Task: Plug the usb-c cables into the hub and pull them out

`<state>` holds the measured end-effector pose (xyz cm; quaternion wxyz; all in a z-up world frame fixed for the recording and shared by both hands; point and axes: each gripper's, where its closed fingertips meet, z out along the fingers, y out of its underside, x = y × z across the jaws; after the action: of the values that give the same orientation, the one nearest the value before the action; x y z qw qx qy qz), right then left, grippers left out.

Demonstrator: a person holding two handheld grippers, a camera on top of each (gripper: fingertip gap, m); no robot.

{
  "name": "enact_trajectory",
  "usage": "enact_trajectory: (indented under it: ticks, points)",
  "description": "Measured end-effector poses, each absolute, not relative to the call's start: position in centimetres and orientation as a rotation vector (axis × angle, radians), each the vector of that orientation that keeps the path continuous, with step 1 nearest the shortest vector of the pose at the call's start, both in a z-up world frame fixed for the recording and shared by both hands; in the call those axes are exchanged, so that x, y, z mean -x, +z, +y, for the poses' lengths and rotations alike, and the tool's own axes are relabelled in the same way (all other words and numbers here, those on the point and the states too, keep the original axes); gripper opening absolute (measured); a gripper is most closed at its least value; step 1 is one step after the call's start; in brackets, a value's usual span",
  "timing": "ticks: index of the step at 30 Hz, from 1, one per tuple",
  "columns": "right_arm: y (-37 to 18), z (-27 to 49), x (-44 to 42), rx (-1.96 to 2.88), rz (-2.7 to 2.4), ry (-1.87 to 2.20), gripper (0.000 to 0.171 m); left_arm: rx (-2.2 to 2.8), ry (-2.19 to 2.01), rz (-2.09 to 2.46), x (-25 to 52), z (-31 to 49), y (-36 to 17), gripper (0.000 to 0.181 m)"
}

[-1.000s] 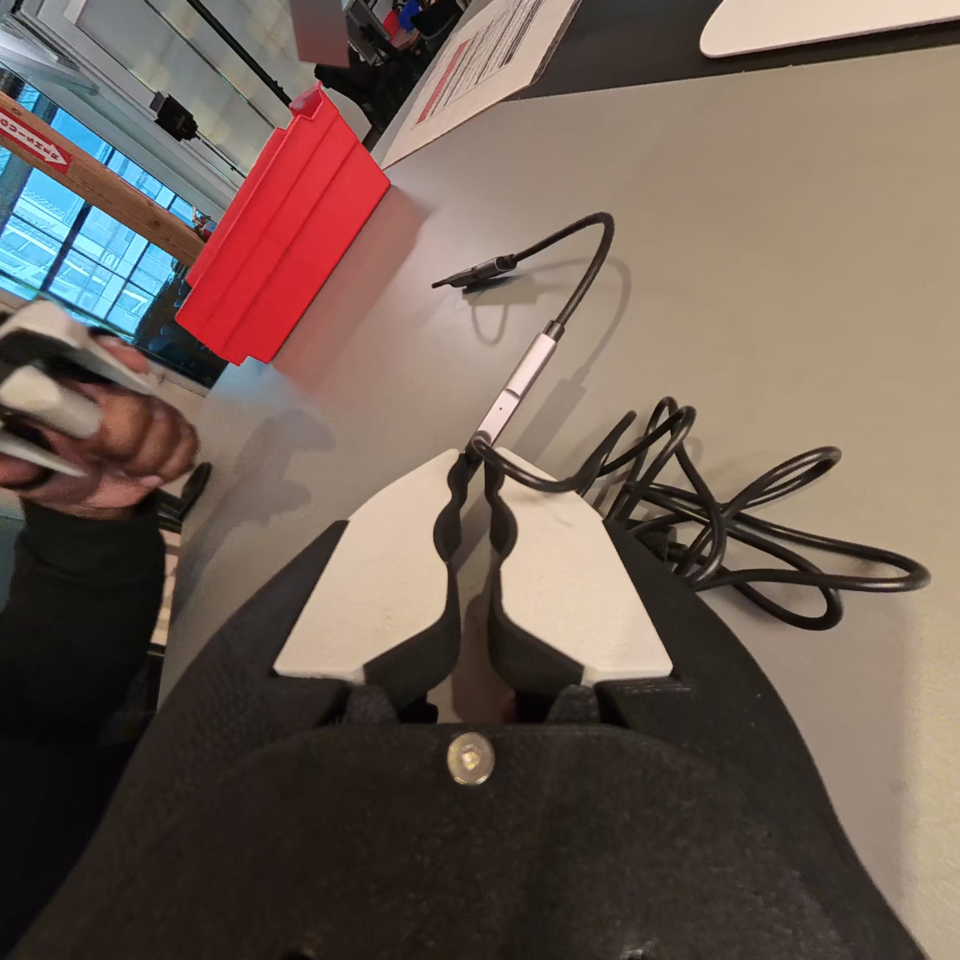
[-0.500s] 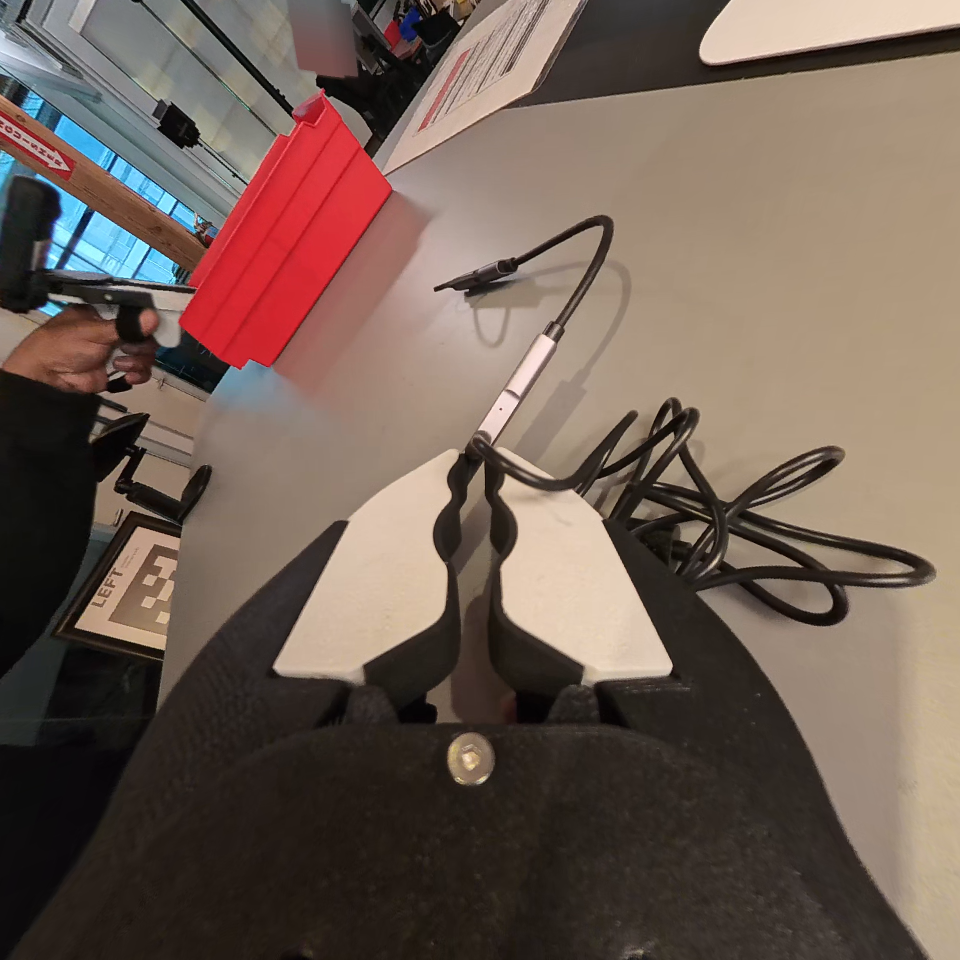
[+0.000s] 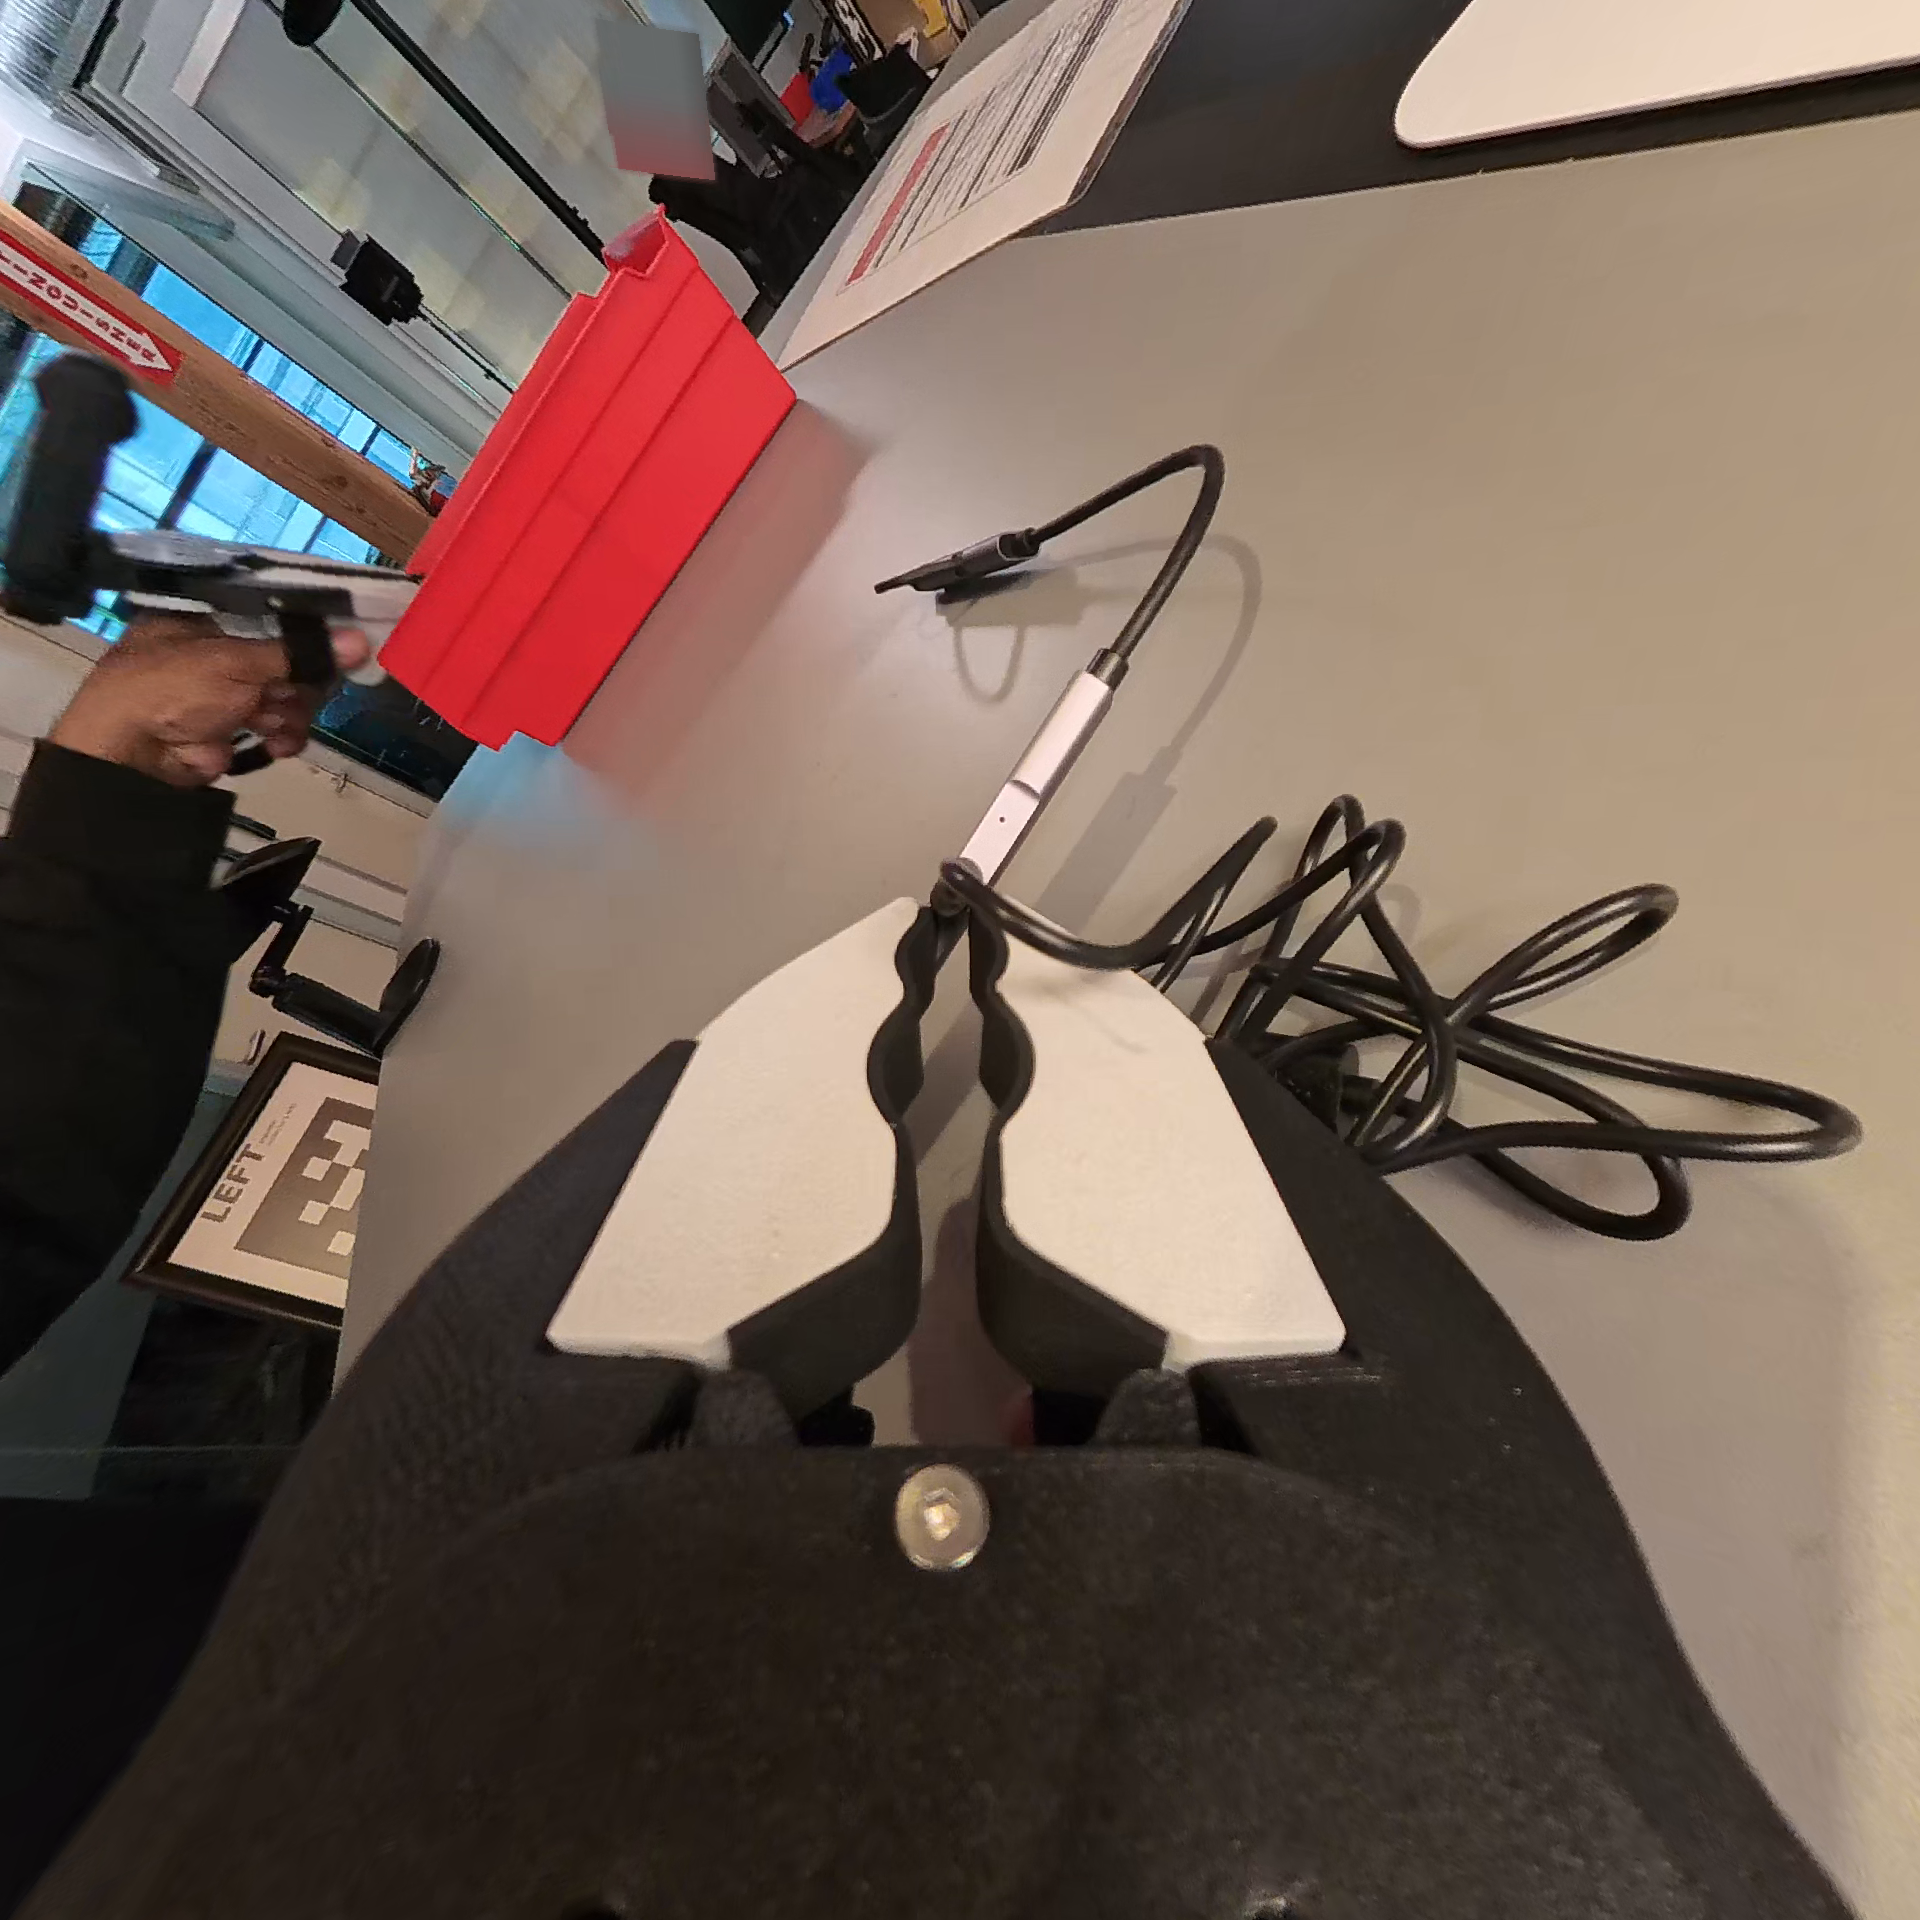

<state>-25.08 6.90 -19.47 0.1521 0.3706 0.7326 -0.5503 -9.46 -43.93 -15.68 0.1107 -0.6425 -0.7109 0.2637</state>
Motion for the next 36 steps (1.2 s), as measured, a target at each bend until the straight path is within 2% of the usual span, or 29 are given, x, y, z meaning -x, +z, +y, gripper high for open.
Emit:
enact_trajectory:
  ticks: [5,10,14,20,26,29,34,36]
  points:
    - [-19.6,6.8,25.1,-1.060,2.105,-1.568,0.006,1.819,1.148,-1.774,10.6,-39.9,-6.4,0.019]
    - [-19.8,6.7,25.2,-1.062,2.117,-1.547,0.006,1.836,1.099,-1.268,12.7,-27.1,-1.1,0.019]
    - [-19.9,6.6,25.2,-1.068,2.130,-1.535,0.009,1.839,0.826,-0.947,14.3,-15.2,-3.3,0.019]
    - [-19.9,6.7,25.2,-1.075,2.123,-1.543,0.011,1.878,0.506,-0.786,12.9,-2.3,-11.3,0.019]
    - [-19.9,6.7,25.2,-1.073,2.125,-1.539,0.011,1.916,0.228,-0.801,9.5,1.7,-16.2,0.019]
    - [-19.9,6.6,25.2,-1.072,2.128,-1.535,0.011,1.978,0.075,-0.773,7.6,2.4,-17.5,0.031]
    - [-19.9,6.5,25.3,-1.067,2.130,-1.532,0.011,1.984,-0.013,-0.729,7.2,2.3,-16.6,0.051]
    - [-19.9,6.4,25.3,-1.064,2.130,-1.533,0.012,1.924,-0.006,-0.731,8.4,2.1,-15.3,0.053]
